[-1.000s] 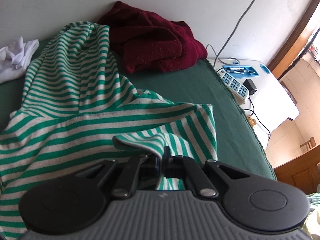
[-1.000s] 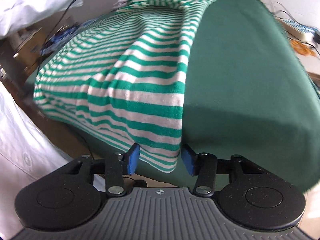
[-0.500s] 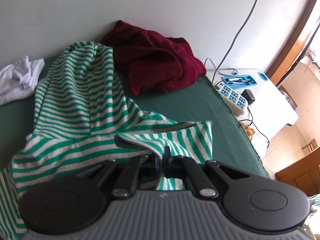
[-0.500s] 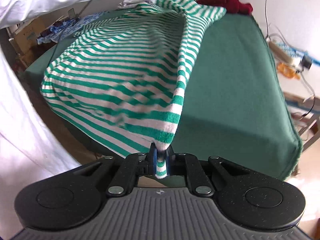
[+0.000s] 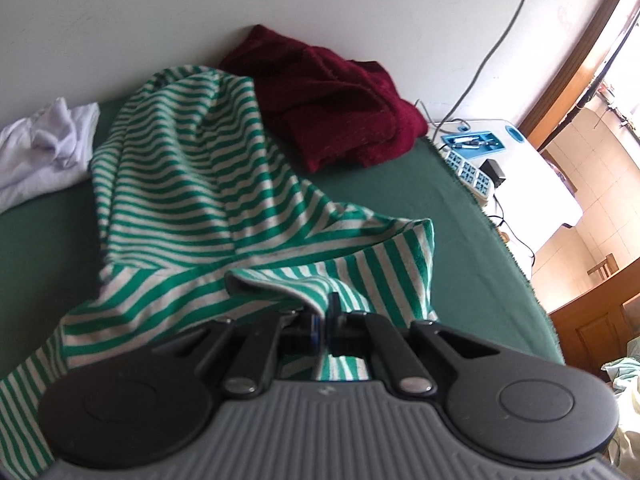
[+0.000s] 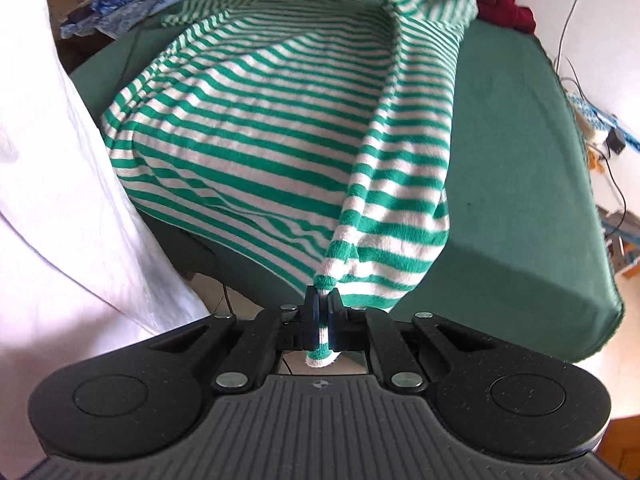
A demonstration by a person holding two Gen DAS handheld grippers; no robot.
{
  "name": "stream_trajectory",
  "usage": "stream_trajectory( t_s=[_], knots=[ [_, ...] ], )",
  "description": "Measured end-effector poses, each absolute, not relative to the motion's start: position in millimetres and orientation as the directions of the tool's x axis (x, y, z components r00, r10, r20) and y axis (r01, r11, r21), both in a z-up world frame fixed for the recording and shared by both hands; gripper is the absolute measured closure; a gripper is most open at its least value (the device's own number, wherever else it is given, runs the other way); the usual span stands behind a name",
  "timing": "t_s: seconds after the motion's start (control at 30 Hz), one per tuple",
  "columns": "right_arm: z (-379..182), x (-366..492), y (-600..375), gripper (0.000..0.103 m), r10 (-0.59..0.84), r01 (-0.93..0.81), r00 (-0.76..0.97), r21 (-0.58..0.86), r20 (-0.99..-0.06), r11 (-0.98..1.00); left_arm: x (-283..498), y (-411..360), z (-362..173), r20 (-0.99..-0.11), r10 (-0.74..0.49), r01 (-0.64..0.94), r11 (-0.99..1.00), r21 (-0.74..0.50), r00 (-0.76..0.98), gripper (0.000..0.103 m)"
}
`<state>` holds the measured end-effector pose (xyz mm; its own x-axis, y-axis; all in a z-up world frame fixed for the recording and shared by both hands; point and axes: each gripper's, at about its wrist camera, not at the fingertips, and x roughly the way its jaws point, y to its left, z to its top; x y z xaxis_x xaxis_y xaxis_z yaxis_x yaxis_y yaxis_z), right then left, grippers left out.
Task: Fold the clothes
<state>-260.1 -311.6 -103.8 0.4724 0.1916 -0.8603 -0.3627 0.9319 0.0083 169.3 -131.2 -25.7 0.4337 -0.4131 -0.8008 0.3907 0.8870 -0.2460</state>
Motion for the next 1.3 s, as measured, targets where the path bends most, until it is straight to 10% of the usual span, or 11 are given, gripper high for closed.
stream_trajectory(
  t_s=[0.5,0.63,1.3],
  knots=[
    [-137,-242,-280,0.098,0.247,-0.234,0.462,0.152,-0.852,0.96,172,-77,-94,-0.85,-0.342,0.323,0.921,-0.218,0.401,0.103],
    [-140,-242,-291,0.066,0.328,-0.174,0.406,0.28,-0.853,0.944,169,-74,-99,-0.845,-0.333,0.354,0.917,-0.185,0.418,0.1],
    [-146,-249,-357,0.063,0.153,0.058,0.629,0.243,-0.762,0.968,138,-71,-104,-0.821,-0.39,0.381,0.895,-0.232,0.417,0.086]
  ],
)
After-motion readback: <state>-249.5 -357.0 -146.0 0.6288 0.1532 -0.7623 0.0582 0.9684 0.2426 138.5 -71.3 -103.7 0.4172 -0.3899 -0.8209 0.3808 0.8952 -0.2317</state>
